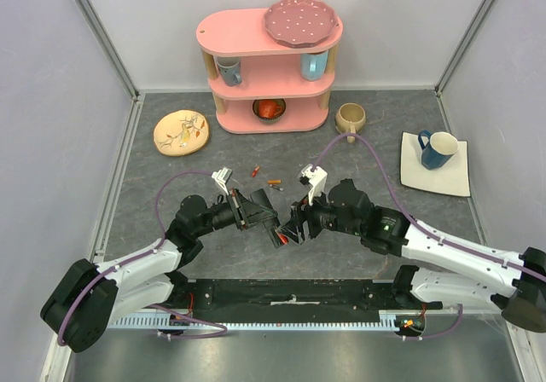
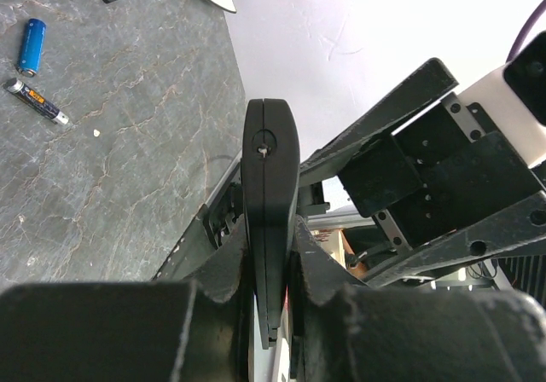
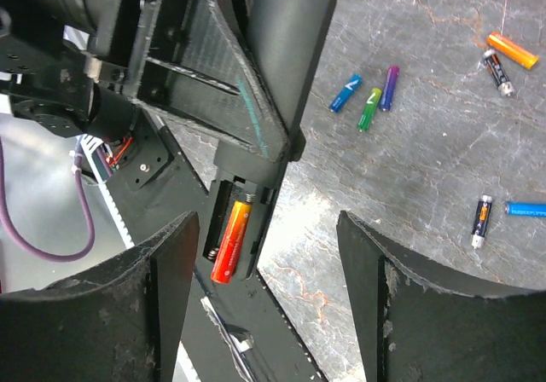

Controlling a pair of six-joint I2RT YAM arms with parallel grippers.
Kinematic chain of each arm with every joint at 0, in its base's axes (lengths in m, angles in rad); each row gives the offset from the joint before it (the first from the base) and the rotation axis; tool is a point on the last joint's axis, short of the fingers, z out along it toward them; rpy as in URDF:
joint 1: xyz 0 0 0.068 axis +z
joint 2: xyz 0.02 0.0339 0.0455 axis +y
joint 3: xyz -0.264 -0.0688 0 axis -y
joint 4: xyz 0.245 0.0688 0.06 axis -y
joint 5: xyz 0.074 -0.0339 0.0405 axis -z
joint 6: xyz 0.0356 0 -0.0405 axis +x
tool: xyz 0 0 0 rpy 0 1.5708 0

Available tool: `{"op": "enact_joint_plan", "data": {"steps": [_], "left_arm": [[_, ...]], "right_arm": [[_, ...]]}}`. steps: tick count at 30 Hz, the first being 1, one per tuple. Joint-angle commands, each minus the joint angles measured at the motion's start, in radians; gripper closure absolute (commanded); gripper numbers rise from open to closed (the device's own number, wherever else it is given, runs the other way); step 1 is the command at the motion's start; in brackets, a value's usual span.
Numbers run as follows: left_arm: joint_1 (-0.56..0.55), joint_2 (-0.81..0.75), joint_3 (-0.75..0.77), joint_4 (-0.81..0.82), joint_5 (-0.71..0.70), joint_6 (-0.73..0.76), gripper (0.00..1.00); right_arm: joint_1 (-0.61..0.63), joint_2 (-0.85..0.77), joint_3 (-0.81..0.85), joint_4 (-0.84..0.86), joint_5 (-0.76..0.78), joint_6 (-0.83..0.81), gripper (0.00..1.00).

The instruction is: Load the batteries into the remote control

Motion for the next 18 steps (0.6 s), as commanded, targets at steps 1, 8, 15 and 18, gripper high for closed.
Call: {"op": "enact_joint_plan", "data": {"steps": [1,8,15,18], "left_arm": [[-0.001,-0.008,0.003,0.059,0.013,0.008,0.98],[-0.001,0.018,0.004,0.137,0.055,-0.039,0.98],[-0.001,0.051,0.009,0.181,0.084,-0.062,0.98],[-0.001,0.057,0.007,0.192,0.087,-0.072,0.98]], "right_arm": [[-0.002,-0.050,0.016,0.049,-0.040,-0.037,0.26],[-0.004,-0.116,-0.048,0.050,-0.130,-0.158,0.27],[-0.005,-0.160,-0.103,0.055,-0.175,-0.197,0.27],[-0.004,-0.157,-0.117,0.061,-0.184,-0.201,0.27]]}}
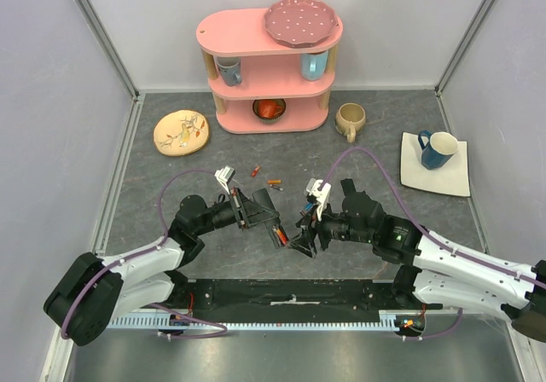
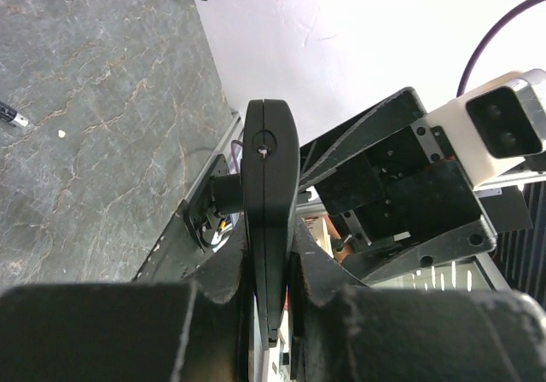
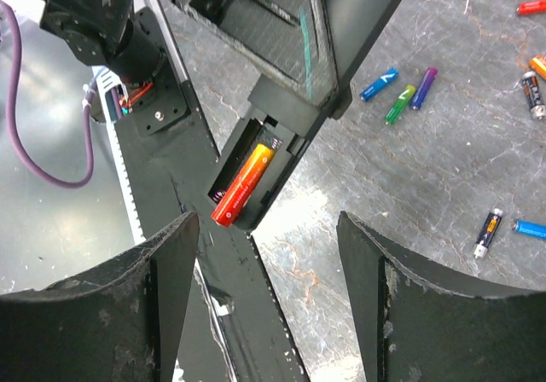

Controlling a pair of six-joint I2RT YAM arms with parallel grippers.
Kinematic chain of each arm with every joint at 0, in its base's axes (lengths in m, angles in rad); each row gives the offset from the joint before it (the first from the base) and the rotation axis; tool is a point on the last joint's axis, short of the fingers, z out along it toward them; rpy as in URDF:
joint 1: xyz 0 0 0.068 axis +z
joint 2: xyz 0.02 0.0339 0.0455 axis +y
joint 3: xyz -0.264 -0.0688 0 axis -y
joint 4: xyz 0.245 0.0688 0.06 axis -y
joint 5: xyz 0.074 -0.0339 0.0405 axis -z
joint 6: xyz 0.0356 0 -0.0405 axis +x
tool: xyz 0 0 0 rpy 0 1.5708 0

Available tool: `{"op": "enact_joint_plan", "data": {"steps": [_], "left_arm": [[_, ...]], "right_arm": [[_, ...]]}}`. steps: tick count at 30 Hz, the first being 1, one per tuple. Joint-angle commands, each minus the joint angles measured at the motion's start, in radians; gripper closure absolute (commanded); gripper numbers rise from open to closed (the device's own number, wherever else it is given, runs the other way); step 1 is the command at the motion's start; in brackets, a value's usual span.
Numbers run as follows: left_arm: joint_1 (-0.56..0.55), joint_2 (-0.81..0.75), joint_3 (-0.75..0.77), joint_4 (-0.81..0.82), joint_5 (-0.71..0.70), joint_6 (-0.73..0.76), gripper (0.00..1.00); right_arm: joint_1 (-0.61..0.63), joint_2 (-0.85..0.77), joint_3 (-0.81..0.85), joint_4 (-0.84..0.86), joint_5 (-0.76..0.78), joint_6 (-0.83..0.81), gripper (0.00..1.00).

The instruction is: Load the batteries into the remote control

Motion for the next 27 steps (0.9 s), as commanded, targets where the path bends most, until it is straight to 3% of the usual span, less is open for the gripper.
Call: {"op": "enact_joint_plan", "data": {"steps": [1,27], "left_arm": [[-0.001,0.009,0.007,0.086,0.036,-0.038,0.98],[-0.004,0.003,-0.011,0.092,0.044,-0.042,0.98]], "right_arm": [[-0.002,-0.011,-0.018,0.039,-0.036,-0.039,0.27],[-0.015,0.045,-0.010,0.040,0.050,-0.014,0.27]]}}
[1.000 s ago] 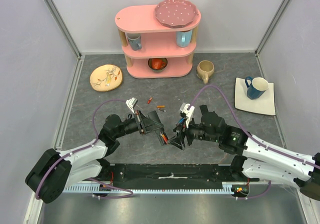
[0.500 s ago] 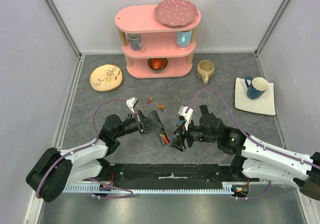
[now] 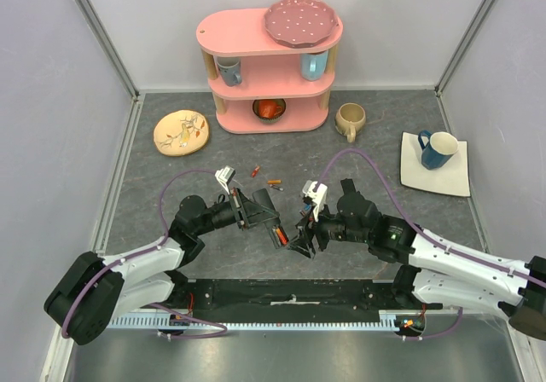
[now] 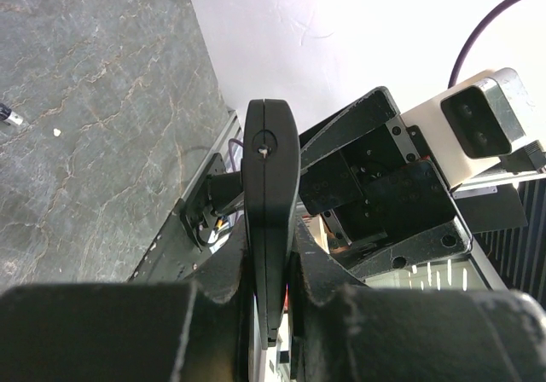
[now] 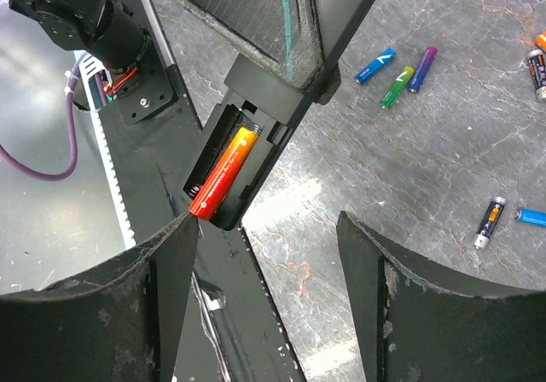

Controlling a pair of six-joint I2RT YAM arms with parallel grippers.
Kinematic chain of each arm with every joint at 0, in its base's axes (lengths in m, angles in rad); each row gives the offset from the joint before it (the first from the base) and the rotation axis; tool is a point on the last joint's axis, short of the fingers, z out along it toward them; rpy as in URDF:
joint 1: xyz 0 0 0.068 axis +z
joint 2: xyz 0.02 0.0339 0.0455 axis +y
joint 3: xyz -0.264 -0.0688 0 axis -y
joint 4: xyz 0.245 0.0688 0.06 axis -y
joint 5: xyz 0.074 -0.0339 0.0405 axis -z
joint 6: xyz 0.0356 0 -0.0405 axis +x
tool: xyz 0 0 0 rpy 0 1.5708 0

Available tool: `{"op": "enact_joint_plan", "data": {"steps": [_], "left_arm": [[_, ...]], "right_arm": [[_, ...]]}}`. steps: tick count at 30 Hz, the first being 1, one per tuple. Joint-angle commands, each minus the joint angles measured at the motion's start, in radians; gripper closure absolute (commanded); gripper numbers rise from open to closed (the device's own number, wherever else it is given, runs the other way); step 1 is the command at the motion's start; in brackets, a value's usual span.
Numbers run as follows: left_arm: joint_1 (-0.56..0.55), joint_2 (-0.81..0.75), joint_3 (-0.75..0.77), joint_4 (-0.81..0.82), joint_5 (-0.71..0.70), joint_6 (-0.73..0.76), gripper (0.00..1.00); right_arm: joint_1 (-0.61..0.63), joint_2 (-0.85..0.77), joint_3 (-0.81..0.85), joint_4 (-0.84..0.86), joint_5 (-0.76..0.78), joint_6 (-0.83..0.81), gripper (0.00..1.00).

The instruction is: Load the batteries into the remote control

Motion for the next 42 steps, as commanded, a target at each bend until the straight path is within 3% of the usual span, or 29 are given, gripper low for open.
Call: {"op": "enact_joint_plan", "data": {"steps": [1,42], "left_arm": [[-0.004,-0.004,-0.009,0.065,0.031,-0.024,0.98],[-0.056,0.013,0.012,0.085,0.064,-0.004,0.98]], "right_arm": [[-0.012,0.011,0.013,0.032,0.048,0.004,0.27],[-0.096,0.083,0.030,0.049,0.009,0.037,0.28]]}}
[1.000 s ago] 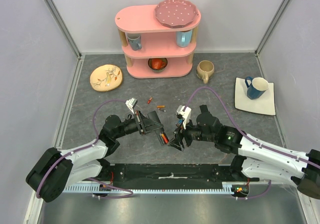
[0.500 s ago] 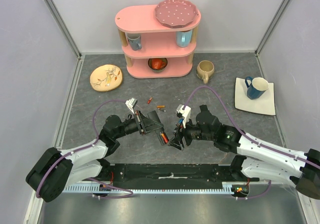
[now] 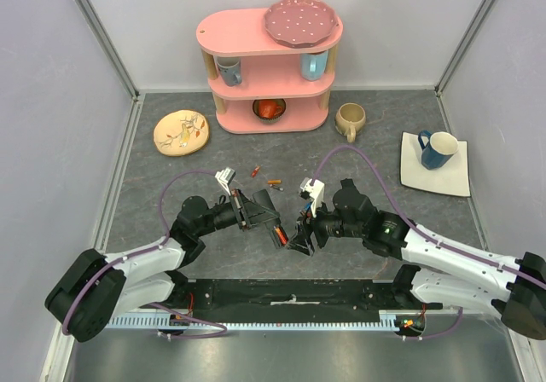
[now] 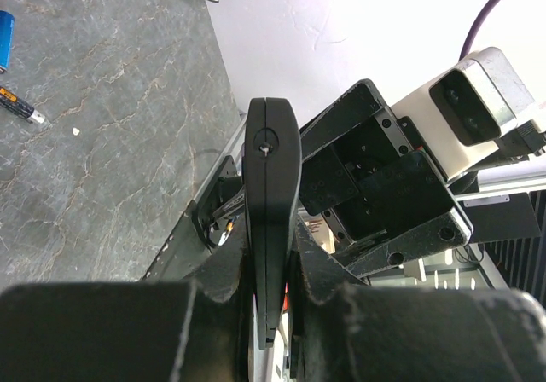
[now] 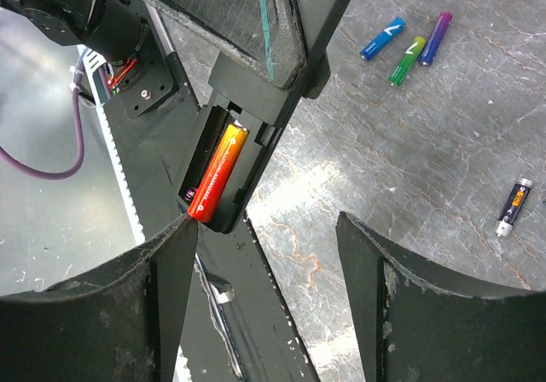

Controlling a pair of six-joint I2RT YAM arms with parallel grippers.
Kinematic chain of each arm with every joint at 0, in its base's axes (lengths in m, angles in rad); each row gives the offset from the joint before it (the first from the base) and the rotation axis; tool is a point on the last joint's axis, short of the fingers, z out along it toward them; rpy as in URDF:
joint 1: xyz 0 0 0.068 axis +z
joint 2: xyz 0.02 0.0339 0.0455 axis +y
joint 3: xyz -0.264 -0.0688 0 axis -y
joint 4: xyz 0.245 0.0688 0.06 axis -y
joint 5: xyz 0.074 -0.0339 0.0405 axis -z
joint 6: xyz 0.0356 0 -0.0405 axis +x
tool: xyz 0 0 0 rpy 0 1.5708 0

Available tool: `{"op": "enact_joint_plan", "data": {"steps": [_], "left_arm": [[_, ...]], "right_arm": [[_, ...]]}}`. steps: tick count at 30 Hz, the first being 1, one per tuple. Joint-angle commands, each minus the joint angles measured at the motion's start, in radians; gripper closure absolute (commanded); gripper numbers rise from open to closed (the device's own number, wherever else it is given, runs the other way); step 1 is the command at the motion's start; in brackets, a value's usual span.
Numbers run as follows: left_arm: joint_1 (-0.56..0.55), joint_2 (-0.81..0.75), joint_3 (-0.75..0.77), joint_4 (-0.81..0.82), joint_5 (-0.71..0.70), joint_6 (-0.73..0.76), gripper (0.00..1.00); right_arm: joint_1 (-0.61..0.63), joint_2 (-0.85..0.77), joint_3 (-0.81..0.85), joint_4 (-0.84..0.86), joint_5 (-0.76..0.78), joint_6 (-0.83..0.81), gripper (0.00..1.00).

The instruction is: Load the batteries into the remote control

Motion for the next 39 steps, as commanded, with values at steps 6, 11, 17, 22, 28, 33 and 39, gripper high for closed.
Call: {"op": "enact_joint_plan", "data": {"steps": [6,11,17,22,28,33,39], "left_arm": [[-0.054,0.009,0.027,0.109,0.103,-0.017,0.98],[-0.068,0.023,0.027,0.130,0.104,-0.018,0.98],[-0.074,0.026,0.028,0.135,0.101,-0.017,0.98],[-0.081,0.031,0.030,0.135,0.100,-0.014,0.98],[-0.095,0.040,0.031,0.140,0.094,-0.010,0.98],[-0.110,0.048,0.031,0.144,0.089,-0.007,0.98],[-0.114,0.046,0.031,0.143,0.086,-0.006,0.98]], "right_arm": [[-0.047,0.026,0.030,0.054,0.070,-0.002,0.27],[-0.051,0.035,0.034,0.060,0.061,0.001,0.28],[-0.059,0.040,0.033,0.061,0.059,0.003,0.28],[-0.065,0.043,0.031,0.065,0.061,0.009,0.28],[-0.071,0.051,0.035,0.076,0.053,0.018,0.28],[-0.078,0.057,0.039,0.080,0.052,0.021,0.28],[-0.088,0.058,0.036,0.080,0.053,0.024,0.28]]}}
